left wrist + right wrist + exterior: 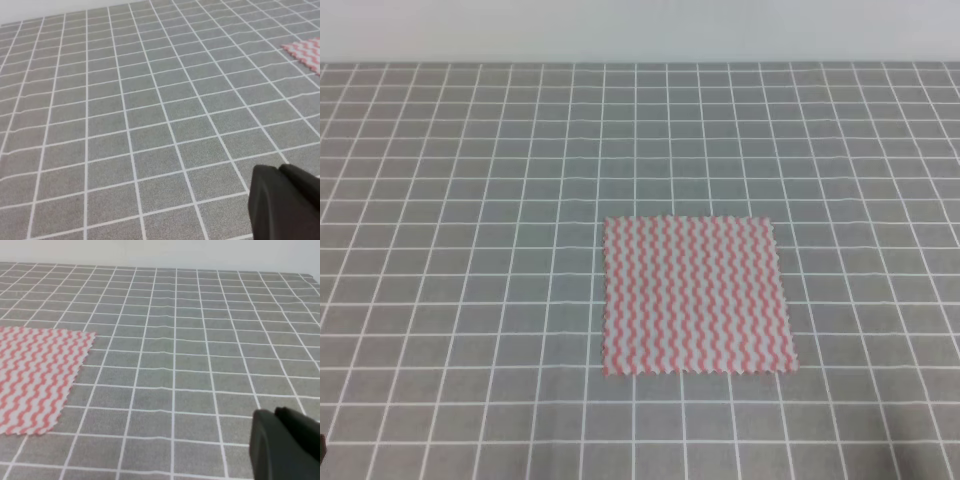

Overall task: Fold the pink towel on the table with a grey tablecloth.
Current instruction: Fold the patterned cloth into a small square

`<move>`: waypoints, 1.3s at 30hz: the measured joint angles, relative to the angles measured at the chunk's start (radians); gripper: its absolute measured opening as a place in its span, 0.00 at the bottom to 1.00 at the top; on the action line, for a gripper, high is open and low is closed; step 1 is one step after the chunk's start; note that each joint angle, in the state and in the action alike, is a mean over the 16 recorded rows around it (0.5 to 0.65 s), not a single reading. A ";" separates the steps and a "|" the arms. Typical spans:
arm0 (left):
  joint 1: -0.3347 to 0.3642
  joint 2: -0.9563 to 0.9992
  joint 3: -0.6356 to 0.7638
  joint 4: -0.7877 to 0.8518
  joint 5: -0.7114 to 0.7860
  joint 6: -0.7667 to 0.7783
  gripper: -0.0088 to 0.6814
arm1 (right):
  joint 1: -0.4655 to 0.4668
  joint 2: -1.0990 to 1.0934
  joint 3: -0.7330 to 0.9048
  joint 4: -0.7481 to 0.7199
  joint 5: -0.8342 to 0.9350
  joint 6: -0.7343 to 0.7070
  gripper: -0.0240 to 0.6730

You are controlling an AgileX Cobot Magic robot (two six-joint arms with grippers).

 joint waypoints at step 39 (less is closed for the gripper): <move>0.000 -0.012 0.006 -0.474 -0.252 -0.111 0.01 | 0.000 0.009 -0.011 0.747 -0.179 -0.019 0.01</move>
